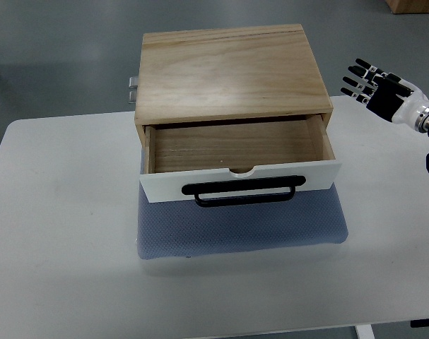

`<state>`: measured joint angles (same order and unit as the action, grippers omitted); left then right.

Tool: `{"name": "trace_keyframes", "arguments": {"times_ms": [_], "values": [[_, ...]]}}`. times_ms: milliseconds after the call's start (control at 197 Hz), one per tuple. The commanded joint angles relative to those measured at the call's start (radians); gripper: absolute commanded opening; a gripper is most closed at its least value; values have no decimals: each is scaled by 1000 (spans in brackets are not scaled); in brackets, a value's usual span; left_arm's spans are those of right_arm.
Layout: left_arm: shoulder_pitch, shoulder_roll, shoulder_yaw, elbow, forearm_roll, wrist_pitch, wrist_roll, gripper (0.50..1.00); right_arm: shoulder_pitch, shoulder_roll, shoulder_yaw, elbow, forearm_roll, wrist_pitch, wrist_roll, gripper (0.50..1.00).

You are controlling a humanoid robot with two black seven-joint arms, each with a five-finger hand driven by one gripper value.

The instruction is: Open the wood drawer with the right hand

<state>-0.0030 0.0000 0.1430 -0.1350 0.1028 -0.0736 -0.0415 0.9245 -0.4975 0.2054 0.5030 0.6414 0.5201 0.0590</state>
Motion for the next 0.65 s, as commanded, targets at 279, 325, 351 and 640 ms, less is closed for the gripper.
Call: {"name": "trace_keyframes", "arguments": {"times_ms": [279, 325, 351, 640], "values": [[0, 0, 0, 0, 0, 0, 0, 1000, -22, 13, 15, 2, 12, 9, 12, 954], [0, 0, 0, 0, 0, 0, 0, 1000, -26, 14, 15, 2, 12, 17, 12, 954], [0, 0, 0, 0, 0, 0, 0, 1000, -27, 14, 15, 2, 12, 18, 12, 954], [0, 0, 0, 0, 0, 0, 0, 1000, -39, 17, 8, 2, 6, 17, 12, 954]]}}
